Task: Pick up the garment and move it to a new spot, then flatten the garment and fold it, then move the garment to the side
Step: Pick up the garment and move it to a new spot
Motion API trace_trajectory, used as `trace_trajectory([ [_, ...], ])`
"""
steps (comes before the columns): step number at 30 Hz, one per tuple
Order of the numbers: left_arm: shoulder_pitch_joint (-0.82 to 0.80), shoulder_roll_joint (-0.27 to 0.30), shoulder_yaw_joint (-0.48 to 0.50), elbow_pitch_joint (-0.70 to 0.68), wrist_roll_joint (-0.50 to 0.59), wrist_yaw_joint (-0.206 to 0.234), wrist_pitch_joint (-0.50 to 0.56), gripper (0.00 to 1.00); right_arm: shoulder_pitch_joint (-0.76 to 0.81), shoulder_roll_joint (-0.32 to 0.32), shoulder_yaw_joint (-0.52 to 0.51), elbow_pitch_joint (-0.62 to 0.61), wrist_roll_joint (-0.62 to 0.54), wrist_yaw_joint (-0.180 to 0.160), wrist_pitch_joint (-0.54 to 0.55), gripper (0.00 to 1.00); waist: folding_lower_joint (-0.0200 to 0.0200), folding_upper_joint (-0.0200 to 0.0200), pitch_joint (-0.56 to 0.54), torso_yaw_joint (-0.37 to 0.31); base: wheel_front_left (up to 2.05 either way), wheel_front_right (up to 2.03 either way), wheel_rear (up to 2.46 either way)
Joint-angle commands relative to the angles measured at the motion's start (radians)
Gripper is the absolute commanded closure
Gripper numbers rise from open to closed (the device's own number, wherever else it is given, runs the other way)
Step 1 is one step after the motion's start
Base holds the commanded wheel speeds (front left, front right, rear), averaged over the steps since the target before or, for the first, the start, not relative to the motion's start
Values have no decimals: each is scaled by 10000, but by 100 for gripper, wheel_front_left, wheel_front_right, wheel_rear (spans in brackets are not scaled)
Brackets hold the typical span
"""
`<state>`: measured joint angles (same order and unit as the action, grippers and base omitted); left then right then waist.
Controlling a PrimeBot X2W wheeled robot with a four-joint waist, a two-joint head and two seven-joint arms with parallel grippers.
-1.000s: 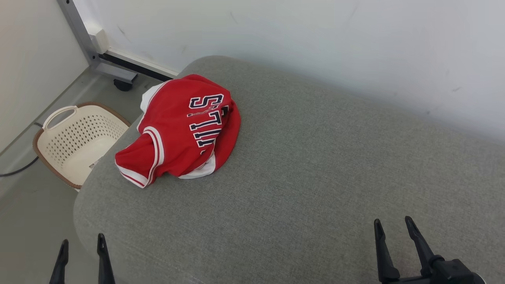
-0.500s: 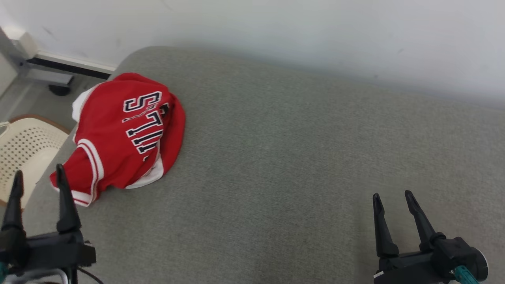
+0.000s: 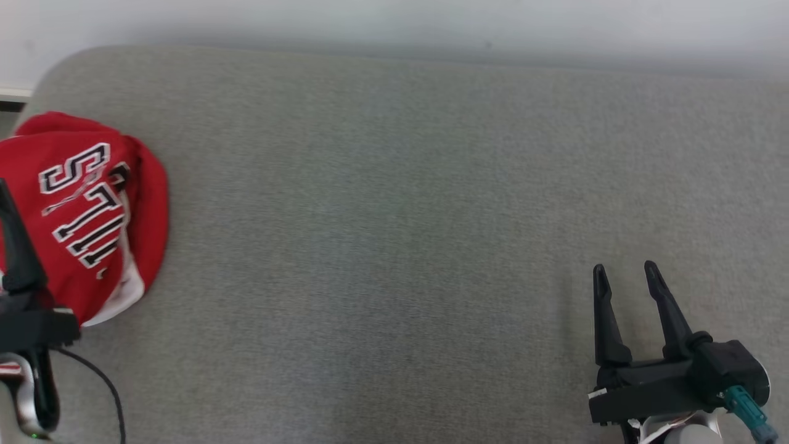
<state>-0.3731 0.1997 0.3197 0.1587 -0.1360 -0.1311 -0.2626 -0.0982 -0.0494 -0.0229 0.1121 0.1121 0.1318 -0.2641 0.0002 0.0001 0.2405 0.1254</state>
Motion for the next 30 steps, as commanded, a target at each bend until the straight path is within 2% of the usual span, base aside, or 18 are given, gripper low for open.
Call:
trace_trajectory([
  [1,-186,88,-19,109,-177,15,-27,0,-89,-17,-3,-40,34,-21,-15,0,-2,-1,519,-543,0,0,0],
  [15,-1290,1307,-298,2297,-722,12,-28,0,-346,-12,-9,83,274,-21,-14,0,-2,-1,731,-1302,0,0,0],
  [23,-1660,1720,-330,4482,-506,196,63,0,-265,-19,-18,126,385,-21,-14,0,-2,-1,686,-1507,0,0,0],
  [30,-2009,1918,-326,5984,-601,503,1059,0,-236,-17,-39,153,406,-21,-14,0,-2,-1,664,-1576,0,0,0],
])
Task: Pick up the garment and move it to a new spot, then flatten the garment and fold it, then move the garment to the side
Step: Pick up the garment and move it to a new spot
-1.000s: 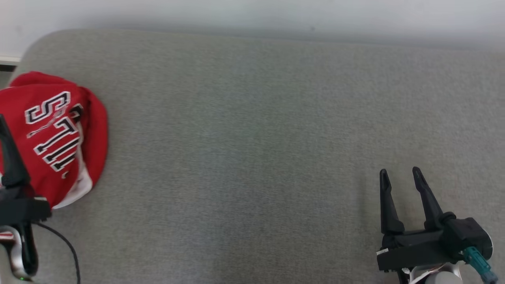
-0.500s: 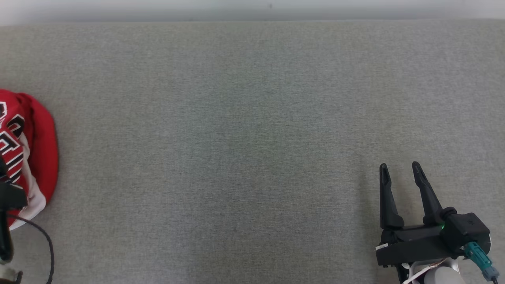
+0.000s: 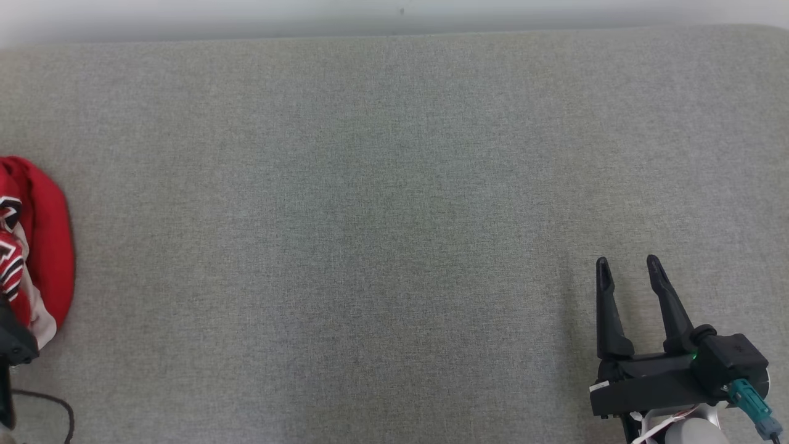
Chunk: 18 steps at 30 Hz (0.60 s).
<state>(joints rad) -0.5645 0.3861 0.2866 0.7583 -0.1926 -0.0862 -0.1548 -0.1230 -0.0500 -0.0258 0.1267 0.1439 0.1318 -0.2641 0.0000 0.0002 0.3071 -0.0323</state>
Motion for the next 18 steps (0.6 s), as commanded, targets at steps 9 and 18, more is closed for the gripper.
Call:
trace_trajectory([
  [9,-700,225,92,1582,-484,124,1833,0,-52,-10,23,69,107,-21,-14,0,0,-2,-21,-29,0,0,0],
  [18,-888,270,-55,2064,-553,131,1601,100,58,-10,-29,109,2,-21,-14,0,0,-2,-181,6,0,0,0],
])
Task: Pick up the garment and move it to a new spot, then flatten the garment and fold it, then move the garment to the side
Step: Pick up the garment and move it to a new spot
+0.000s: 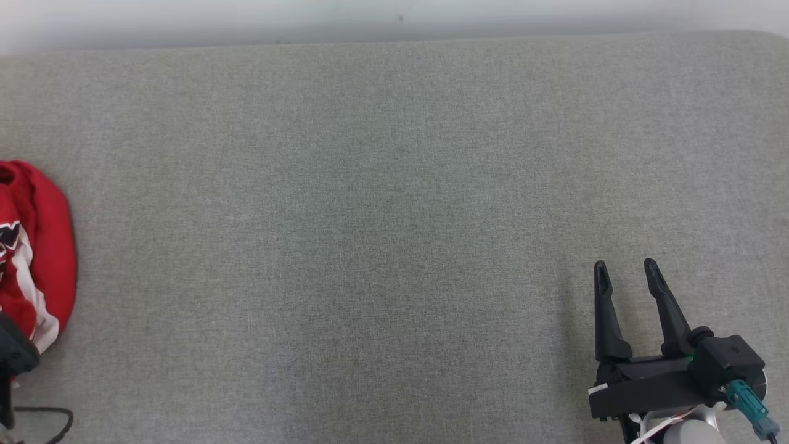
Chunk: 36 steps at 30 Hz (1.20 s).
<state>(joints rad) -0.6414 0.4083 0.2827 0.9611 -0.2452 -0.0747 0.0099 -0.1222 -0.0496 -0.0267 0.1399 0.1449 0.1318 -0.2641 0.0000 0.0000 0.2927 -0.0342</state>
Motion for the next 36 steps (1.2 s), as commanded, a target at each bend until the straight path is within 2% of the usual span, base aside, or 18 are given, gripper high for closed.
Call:
trace_trajectory([
  [1,-159,59,-22,-6,-31,10,-237,100,80,-14,-42,-18,-25,-21,-14,0,0,0,-81,49,0,0,0],
  [9,-597,301,-166,-846,-17,-191,-1884,100,357,-14,-121,4,-39,-21,-14,0,0,0,-587,330,0,0,0],
  [17,-1151,321,-598,-2641,20,-366,-2449,100,538,-12,-4,82,64,-21,-14,0,0,0,-1054,435,0,0,0],
  [23,-1579,81,-1040,-4267,-133,-433,-2116,100,670,-11,58,79,163,-21,-14,0,0,0,-1225,178,0,0,0],
  [31,-2131,-540,-1930,-6605,-244,-470,-1190,100,713,-15,97,175,412,-21,-13,0,0,0,-1255,-587,0,0,0],
  [36,-2357,-882,-2474,-7418,-323,-471,-652,100,704,-11,114,208,521,-21,-14,0,0,0,-1245,-1054,0,0,0],
])
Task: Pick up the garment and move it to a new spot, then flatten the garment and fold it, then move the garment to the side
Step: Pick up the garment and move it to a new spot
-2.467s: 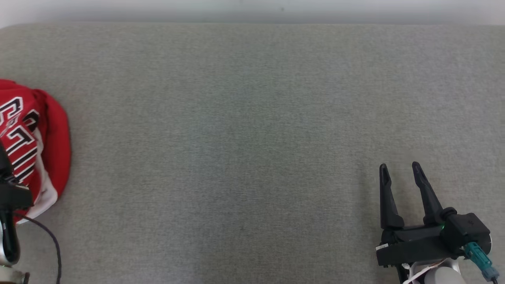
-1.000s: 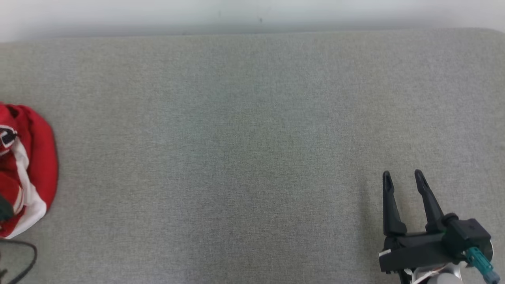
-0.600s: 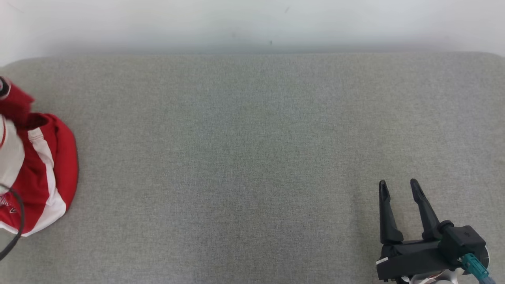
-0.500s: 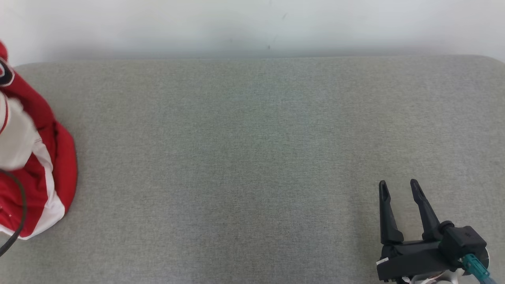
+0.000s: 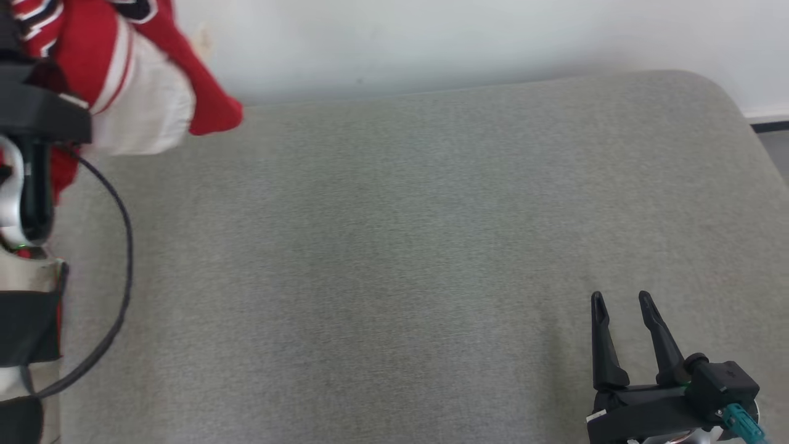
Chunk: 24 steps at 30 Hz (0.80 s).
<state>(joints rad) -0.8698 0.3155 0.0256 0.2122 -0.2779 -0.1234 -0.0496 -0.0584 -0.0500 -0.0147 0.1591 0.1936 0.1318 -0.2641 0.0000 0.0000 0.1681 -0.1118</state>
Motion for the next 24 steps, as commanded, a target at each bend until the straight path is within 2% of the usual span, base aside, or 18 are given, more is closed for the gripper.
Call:
trace_trajectory([
  [1,-113,-32,-52,-48,-13,8,82,100,32,-8,31,23,87,-21,-13,0,0,0,18,-432,0,0,0],
  [6,-228,-498,-828,-403,-95,-31,399,100,-22,-8,37,30,237,-21,-14,0,0,0,100,-1050,0,0,0],
  [12,-376,-1075,-1849,-38,-280,-74,490,100,5,-11,54,91,324,-21,-14,0,0,0,216,-1520,0,0,0],
  [24,525,-1815,-3738,1264,-607,-74,-21,100,-257,-8,21,107,403,-21,-14,0,0,0,575,-1792,0,0,0],
])
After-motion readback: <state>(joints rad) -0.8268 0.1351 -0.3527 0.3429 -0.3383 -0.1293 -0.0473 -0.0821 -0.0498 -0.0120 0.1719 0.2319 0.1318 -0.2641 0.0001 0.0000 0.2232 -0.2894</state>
